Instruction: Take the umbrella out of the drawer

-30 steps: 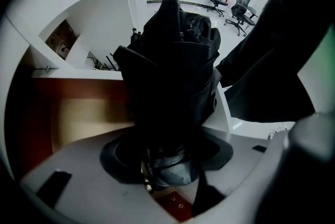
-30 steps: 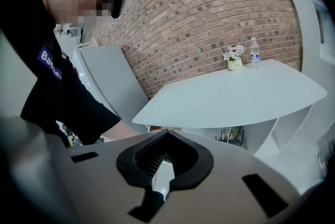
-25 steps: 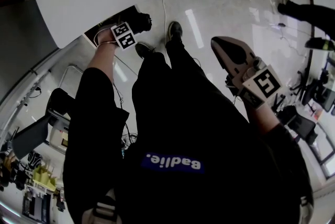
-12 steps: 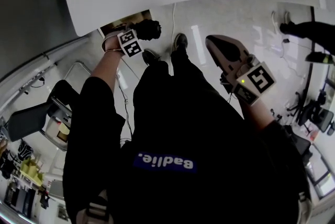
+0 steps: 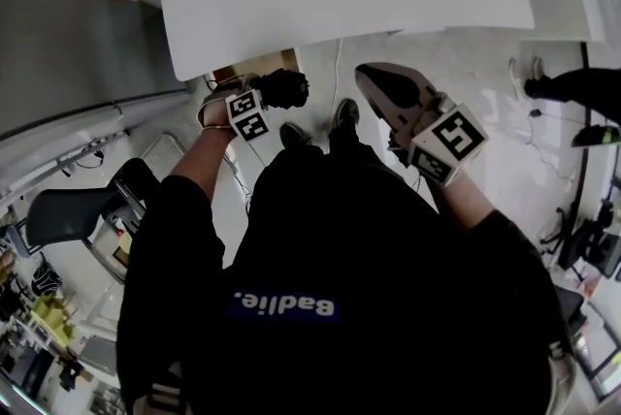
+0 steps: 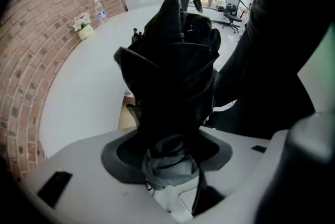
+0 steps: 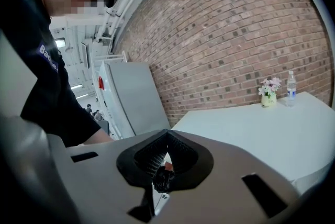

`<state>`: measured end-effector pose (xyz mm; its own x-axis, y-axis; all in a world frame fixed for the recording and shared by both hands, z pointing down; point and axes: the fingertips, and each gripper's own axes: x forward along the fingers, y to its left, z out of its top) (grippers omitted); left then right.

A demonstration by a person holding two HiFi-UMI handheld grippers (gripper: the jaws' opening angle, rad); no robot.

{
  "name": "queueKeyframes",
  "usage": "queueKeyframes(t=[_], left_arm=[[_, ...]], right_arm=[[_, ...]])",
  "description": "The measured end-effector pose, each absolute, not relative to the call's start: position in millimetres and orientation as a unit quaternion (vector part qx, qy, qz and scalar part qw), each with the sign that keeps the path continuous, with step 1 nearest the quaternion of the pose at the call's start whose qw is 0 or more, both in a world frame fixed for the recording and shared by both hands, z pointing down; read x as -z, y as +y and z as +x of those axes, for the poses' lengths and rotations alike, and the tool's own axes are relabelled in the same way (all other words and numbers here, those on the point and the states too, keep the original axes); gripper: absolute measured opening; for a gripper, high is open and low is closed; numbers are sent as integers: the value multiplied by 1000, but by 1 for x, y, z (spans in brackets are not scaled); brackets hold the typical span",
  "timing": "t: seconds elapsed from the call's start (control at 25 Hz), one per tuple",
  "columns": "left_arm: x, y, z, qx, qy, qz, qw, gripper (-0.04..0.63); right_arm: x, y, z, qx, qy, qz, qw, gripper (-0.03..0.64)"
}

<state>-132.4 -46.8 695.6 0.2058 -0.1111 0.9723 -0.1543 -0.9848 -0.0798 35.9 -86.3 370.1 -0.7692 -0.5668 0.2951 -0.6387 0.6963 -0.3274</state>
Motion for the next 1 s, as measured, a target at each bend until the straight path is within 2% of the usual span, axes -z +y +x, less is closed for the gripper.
queueKeyframes(t=[0.44, 1.0], left_arm=[[-617, -63, -129, -627, -93, 773, -28, 235], [-594, -140, -151, -655, -178, 735, -5, 235]], right_arm=[[-350, -93, 50, -196, -924, 322, 65, 26], [-360, -88, 59, -201, -923, 321, 71, 26]])
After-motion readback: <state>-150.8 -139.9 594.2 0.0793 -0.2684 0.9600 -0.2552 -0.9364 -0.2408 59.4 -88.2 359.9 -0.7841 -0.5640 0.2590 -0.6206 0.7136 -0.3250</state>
